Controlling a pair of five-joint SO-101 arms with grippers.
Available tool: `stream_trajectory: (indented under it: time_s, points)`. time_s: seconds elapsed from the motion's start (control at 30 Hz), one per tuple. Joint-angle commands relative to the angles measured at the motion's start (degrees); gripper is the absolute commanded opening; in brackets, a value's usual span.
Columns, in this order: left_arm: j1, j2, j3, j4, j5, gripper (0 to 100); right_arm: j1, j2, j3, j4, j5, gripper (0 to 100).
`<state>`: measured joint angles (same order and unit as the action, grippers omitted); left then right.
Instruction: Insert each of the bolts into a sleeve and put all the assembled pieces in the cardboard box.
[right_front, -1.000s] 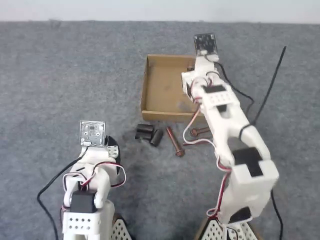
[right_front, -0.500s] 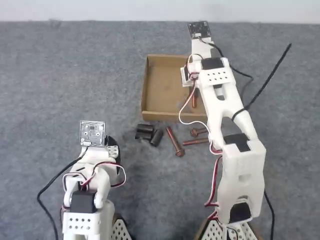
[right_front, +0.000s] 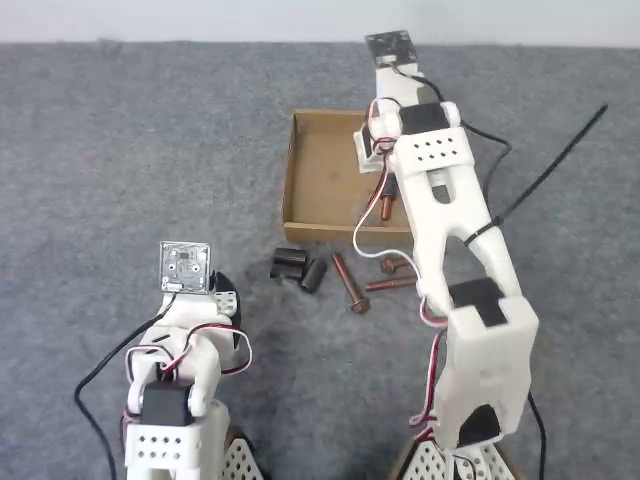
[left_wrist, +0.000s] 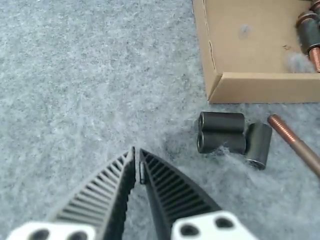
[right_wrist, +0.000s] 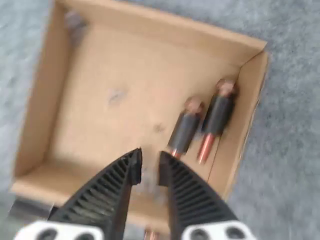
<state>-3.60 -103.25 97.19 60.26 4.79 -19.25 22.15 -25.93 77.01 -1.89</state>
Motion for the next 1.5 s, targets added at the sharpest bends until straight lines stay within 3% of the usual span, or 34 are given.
stream_trajectory:
  time_s: [0.0, 0.23, 0.37, 0.63, 0.87, 1.13, 1.33, 1.47]
  points:
    - [0.0, -1.14, -0.66, -1.76, -0.53, 1, -2.68, -9.63, -3.25, 9.54, -0.62, 1.0]
    - [0.0, -1.14, -0.66, -1.76, -0.53, 1, -7.43, -17.19, -2.9, 25.19, -2.02, 0.9]
    - [0.0, -1.14, -0.66, -1.67, -0.53, 1, -8.31, -22.37, 2.29, 25.8, -8.62, 0.9]
    - [-0.09, -1.05, -0.66, -1.67, -0.53, 1, -15.6, -30.37, 19.25, 24.84, -9.23, 0.9]
    - [0.09, -1.05, -0.66, -1.67, -0.53, 1, -16.57, -31.25, 26.99, 16.57, -9.49, 1.3]
    - [0.18, -1.05, -0.66, -1.67, -0.53, 1, -17.89, -31.34, 39.91, -3.3, -15.65, 1.5]
    - [0.18, -1.05, -0.66, -2.02, -0.53, 1, -20.09, -31.34, 47.56, -13.67, -18.55, 13.4]
    - [0.26, -1.05, -0.66, -2.02, -0.53, 1, -20.09, -31.25, 51.52, -20.44, -23.03, 13.6]
